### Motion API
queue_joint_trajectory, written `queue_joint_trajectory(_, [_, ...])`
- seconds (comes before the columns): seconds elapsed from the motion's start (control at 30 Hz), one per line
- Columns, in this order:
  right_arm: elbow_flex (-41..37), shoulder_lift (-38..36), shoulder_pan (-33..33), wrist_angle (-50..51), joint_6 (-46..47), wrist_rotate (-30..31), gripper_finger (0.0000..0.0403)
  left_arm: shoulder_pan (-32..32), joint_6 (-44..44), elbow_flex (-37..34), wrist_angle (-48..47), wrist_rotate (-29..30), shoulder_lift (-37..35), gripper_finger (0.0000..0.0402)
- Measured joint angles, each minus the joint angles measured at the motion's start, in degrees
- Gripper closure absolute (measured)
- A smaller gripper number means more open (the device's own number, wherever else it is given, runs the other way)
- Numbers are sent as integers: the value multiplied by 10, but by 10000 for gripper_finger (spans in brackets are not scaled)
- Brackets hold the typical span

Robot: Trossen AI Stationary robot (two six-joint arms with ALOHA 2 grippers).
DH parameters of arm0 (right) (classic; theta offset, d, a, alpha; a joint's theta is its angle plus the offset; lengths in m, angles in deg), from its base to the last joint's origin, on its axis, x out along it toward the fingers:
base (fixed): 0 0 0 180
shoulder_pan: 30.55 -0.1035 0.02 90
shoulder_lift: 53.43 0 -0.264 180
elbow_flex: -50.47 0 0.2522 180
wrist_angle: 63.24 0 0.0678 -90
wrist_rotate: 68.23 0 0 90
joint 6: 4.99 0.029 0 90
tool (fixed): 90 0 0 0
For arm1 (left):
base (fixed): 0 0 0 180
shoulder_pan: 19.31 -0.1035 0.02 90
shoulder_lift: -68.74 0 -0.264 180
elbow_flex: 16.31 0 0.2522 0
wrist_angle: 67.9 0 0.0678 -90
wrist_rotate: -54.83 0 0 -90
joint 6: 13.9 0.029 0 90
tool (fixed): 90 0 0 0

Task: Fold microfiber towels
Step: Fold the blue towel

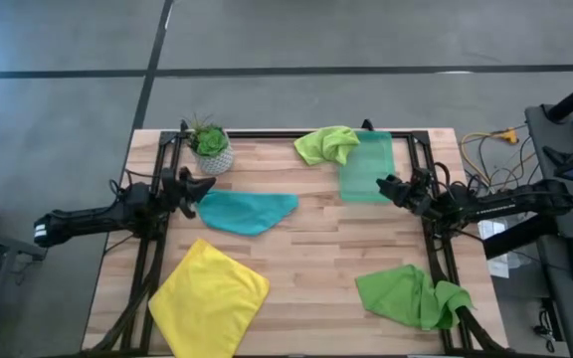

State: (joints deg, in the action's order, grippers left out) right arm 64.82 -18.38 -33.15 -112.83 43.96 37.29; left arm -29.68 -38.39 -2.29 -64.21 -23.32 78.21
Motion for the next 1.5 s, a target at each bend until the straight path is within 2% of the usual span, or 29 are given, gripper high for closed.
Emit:
queue_joint_trajectory(0.13, [0,0,0,-3,48,4,394,0,83,0,16,5,0,402])
queue_joint_trajectory(0.23, [0,0,0,-14,80,6,394,0,85,0,26,5,-2,402])
queue_joint_trajectory(0.37, [2,0,0,-33,79,8,394,0,83,0,52,5,-1,402])
queue_joint_trajectory(0.43, [11,0,0,-36,77,11,394,0,75,0,102,5,-1,402])
queue_joint_trajectory(0.63, [53,0,0,-33,49,11,394,0,-38,0,321,9,-1,402])
queue_joint_trajectory(0.77, [93,0,0,-31,-19,11,394,0,-36,-1,458,23,-2,402])
queue_joint_trajectory(0.87, [128,0,0,-29,-66,22,394,0,-22,-1,522,45,-1,402])
queue_joint_trajectory(0.97, [169,0,0,-28,-139,37,394,0,-7,4,561,92,-3,402])
queue_joint_trajectory(1.03, [199,0,0,-28,-182,37,394,0,-23,18,556,125,5,402])
queue_joint_trajectory(1.1, [230,0,0,-26,-218,37,394,0,-40,38,555,122,21,402])
queue_joint_trajectory(1.27, [309,0,0,31,-291,36,394,0,-52,113,549,1,110,402])
queue_joint_trajectory(1.37, [356,0,0,139,-300,36,394,0,-71,174,510,-56,179,402])
queue_joint_trajectory(1.43, [389,3,0,240,-299,35,394,0,-94,221,436,-79,221,402])
queue_joint_trajectory(1.5, [424,10,0,348,-297,14,394,0,-114,273,321,-105,254,402])
